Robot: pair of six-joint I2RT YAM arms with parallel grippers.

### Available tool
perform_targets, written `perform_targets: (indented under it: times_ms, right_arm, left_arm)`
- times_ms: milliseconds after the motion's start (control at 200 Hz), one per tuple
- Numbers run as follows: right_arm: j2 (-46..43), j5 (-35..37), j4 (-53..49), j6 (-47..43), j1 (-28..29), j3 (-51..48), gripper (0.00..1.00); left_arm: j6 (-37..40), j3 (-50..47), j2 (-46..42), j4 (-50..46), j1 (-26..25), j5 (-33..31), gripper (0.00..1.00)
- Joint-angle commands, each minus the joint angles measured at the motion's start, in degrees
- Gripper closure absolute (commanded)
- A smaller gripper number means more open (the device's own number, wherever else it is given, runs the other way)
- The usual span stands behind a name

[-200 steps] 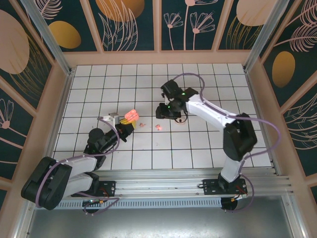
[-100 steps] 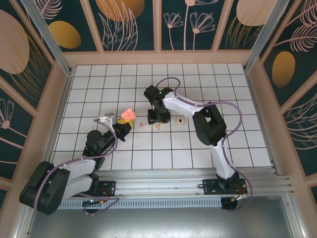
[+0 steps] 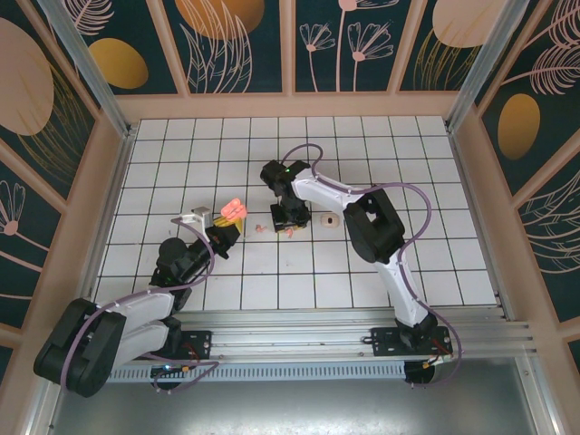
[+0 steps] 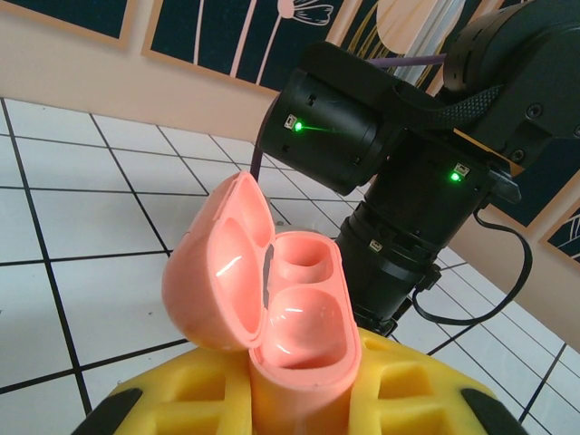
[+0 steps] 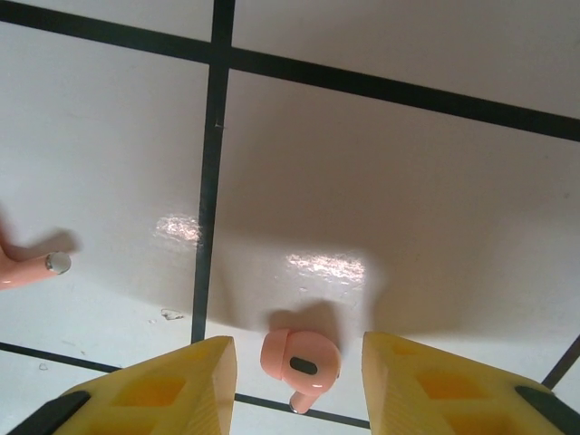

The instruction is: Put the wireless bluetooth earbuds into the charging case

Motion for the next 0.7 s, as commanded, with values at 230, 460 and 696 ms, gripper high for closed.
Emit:
perform_targets:
  times_ms: [230,460,696]
  right_arm:
    - [1.54,0.60,-2.34,-0.21,0.73,1.19,0.63]
    - [1.98,0.42,-2.68,-0.08,0.86,0.98,0.64]
    - [1.61,1.34,-2.16,-0.17,0.99,0.41,0.73]
  left_arm:
    - [0.64,-0.40,-1.88,-0.59,0.45,-0.41,0.86]
    - [0.60,-0.41,-2.16,-0.86,0.45,-0.27,0.86]
    - [0.38,-0.46,-2.86,-1.33,0.45,-0.32,0.86]
